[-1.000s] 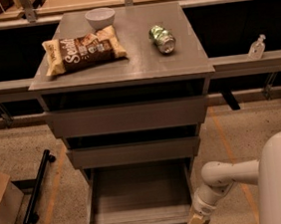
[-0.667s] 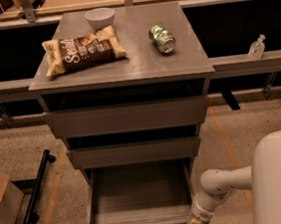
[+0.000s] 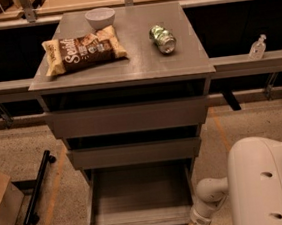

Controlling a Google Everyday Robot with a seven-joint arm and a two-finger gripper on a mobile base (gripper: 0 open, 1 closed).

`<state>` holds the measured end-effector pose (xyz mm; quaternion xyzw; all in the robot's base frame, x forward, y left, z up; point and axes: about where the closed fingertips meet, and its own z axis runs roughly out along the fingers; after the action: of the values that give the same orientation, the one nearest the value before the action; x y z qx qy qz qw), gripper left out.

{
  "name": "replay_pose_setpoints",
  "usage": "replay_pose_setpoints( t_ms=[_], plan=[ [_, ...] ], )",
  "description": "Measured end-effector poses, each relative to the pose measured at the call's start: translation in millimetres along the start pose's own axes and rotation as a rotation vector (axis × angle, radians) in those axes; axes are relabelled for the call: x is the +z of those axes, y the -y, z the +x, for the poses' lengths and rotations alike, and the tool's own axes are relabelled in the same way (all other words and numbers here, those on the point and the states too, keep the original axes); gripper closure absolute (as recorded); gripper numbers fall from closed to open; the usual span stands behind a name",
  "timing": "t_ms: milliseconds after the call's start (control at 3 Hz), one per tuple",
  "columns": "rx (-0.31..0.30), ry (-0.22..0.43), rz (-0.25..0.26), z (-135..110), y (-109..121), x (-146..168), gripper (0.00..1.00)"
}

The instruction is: Close bottom drawer

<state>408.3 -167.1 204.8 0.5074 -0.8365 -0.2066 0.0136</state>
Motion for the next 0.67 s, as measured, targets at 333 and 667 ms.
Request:
replay_pose_setpoints(
  t_ms=[333,667],
  plan=[
    [0.072,-0.033,-0.028,14.4,13.7,33.9,1.0],
    [0.072,-0.033,-0.028,14.4,13.6,34.0,1.0]
  ],
)
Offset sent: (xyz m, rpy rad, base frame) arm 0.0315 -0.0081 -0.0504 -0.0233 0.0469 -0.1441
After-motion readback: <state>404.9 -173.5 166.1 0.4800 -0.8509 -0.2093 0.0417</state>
